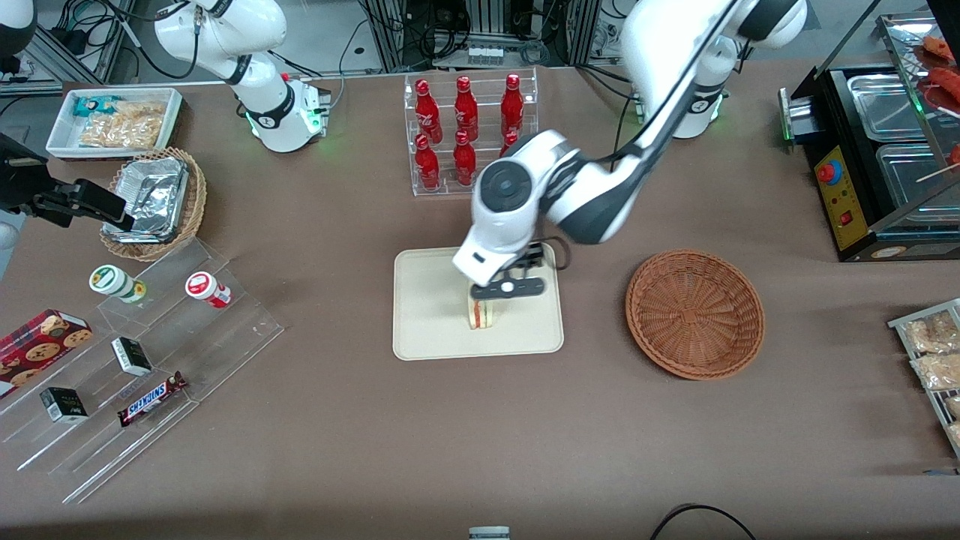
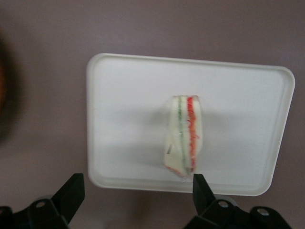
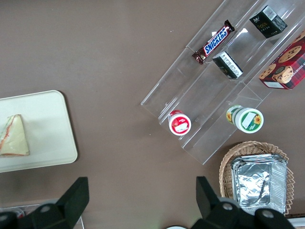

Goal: Place sandwich from basket to tray

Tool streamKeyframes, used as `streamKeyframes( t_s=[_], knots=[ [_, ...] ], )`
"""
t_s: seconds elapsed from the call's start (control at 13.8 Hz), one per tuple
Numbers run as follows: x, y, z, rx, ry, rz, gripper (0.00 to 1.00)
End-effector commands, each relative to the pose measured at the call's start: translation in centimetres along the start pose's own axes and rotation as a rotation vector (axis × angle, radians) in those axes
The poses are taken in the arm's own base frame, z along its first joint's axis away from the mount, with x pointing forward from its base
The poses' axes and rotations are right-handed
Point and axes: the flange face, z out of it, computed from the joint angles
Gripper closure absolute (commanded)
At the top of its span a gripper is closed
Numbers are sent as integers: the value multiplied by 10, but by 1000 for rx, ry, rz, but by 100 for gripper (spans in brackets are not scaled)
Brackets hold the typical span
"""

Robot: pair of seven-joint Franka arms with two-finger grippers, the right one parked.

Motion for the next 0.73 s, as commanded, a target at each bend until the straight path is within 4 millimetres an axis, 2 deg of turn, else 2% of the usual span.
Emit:
streamKeyframes(
  t_s=[0.0, 0.22, 0.44, 0.65],
  knots=[
    [8, -66, -70, 21, -23, -81, 0],
    [24, -159, -128, 92, -70, -118, 0],
    [32, -246, -158, 113, -89, -97, 0],
    [23, -316, -176, 110, -84, -48, 0]
  ],
)
